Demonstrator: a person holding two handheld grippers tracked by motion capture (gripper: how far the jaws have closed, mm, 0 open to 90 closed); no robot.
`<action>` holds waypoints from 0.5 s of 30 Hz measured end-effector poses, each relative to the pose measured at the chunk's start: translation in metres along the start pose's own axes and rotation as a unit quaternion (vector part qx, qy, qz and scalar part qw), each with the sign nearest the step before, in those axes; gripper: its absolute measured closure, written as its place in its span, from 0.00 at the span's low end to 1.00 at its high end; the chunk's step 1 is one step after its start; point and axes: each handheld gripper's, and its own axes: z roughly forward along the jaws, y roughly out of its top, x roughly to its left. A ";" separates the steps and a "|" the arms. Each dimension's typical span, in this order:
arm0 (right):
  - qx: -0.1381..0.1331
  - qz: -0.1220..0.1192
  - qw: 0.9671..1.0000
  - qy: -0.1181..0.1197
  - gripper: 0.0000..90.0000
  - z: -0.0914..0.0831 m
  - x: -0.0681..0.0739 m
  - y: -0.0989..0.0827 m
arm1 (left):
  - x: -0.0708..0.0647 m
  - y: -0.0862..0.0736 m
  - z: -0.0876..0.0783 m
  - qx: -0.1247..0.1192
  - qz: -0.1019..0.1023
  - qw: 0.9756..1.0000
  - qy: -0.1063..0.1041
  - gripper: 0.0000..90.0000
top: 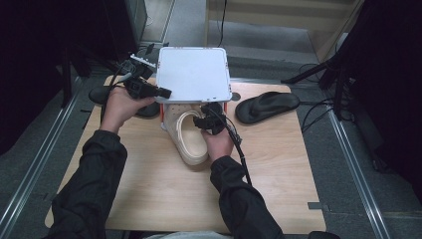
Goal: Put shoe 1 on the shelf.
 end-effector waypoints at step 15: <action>0.016 -0.011 0.999 0.026 0.56 -0.012 0.001 0.000 | 0.000 0.000 0.000 -0.001 -0.001 1.000 0.001 0.99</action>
